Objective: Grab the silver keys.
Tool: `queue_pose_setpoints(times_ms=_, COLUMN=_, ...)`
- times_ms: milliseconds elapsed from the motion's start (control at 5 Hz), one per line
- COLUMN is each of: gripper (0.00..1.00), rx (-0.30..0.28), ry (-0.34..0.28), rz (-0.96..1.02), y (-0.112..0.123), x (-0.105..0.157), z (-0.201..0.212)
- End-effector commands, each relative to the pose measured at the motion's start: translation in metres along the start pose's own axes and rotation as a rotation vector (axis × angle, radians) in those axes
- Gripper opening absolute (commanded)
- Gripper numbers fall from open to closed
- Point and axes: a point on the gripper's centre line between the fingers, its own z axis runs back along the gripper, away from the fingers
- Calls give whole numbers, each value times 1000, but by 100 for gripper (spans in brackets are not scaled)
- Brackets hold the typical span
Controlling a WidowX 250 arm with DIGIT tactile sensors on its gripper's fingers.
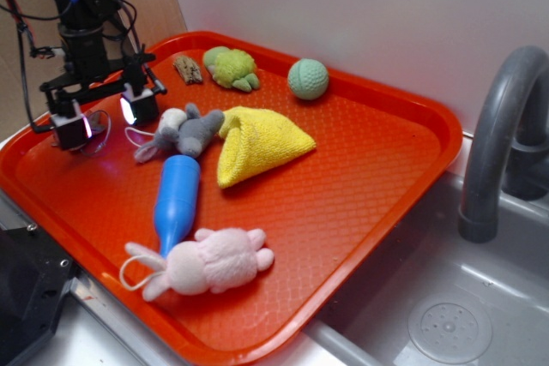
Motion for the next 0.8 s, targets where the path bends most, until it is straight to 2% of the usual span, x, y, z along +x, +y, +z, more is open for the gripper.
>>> queue_pose_setpoints(times_ms=0, gripper=100, rx=-24, ry=6, rz=-78, y=6, x=7, z=1)
queue_pose_setpoints(times_ms=200, gripper=88, rx=-3, ry=-29, rz=-85, y=1, x=13, z=-1)
queue_pose_setpoints(times_ms=400, gripper=0, rx=6, ry=-76, rz=-171, y=-3, x=27, z=-2)
queue_pose_setpoints(times_ms=600, gripper=0, rx=12, ry=-96, rz=-207, y=-4, x=35, z=-1)
